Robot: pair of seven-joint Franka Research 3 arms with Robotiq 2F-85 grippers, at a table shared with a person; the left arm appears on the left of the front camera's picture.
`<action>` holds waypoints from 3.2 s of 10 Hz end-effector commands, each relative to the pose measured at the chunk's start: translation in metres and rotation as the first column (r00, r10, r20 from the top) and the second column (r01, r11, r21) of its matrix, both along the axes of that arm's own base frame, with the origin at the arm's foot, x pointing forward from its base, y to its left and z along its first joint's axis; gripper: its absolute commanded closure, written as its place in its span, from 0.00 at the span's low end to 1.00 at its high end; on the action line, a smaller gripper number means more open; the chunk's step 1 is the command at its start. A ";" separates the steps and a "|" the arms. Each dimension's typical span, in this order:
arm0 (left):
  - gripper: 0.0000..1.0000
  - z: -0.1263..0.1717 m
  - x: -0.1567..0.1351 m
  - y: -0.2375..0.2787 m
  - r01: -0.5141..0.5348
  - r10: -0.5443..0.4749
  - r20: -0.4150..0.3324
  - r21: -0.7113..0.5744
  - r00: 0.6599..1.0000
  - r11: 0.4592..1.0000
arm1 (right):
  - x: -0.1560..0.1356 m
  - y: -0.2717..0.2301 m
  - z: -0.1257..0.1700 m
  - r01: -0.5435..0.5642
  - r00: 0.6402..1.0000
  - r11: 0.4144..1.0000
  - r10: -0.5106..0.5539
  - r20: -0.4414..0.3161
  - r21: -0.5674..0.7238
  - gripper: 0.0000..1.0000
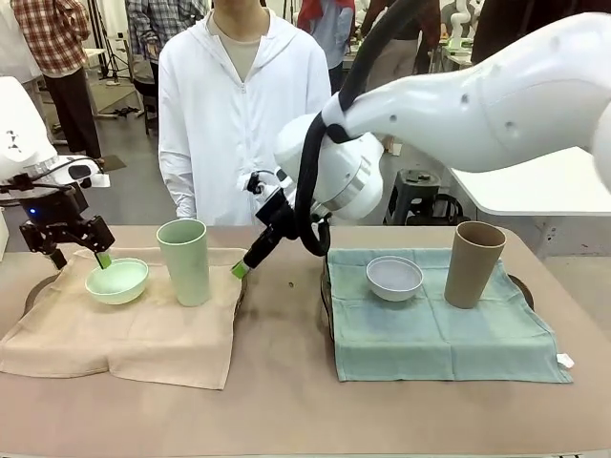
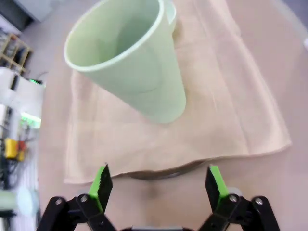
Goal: Set up a tray with a mat and arrange the tableware.
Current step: Place the Picnic Bowl and Reusable plastic cup back onto the Handle tray in front of the human's position.
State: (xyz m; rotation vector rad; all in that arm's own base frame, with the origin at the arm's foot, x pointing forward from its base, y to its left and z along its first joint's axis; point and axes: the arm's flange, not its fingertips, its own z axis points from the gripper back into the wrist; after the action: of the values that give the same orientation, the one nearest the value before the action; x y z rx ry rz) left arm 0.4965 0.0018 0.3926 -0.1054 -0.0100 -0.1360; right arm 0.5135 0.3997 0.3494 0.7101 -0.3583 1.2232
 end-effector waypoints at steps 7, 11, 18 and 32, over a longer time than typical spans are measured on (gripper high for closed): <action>0.00 0.083 -0.069 -0.045 0.197 -0.208 0.090 0.112 0.974 0.974 | -0.088 -0.025 0.148 0.516 0.767 0.705 -0.633 -0.105 -0.486 0.00; 0.00 0.098 -0.069 -0.052 0.183 -0.195 0.105 0.111 0.975 0.977 | -0.096 -0.031 0.156 0.582 0.723 0.640 -0.690 -0.042 -0.501 0.00; 0.00 0.098 -0.069 -0.052 0.183 -0.195 0.105 0.111 0.975 0.977 | -0.096 -0.031 0.156 0.582 0.723 0.640 -0.690 -0.042 -0.501 0.00; 0.00 0.121 -0.095 -0.026 0.193 -0.192 0.095 0.000 0.977 0.981 | -0.133 -0.235 0.190 0.813 0.392 0.349 -0.920 -0.006 -0.466 0.00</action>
State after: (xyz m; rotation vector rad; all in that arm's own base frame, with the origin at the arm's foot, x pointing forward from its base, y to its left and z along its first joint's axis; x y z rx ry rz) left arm 0.4120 -0.0311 0.5079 -0.0664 -0.0881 -0.3116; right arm 0.4029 0.1796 0.5404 0.1809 -0.1824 0.1020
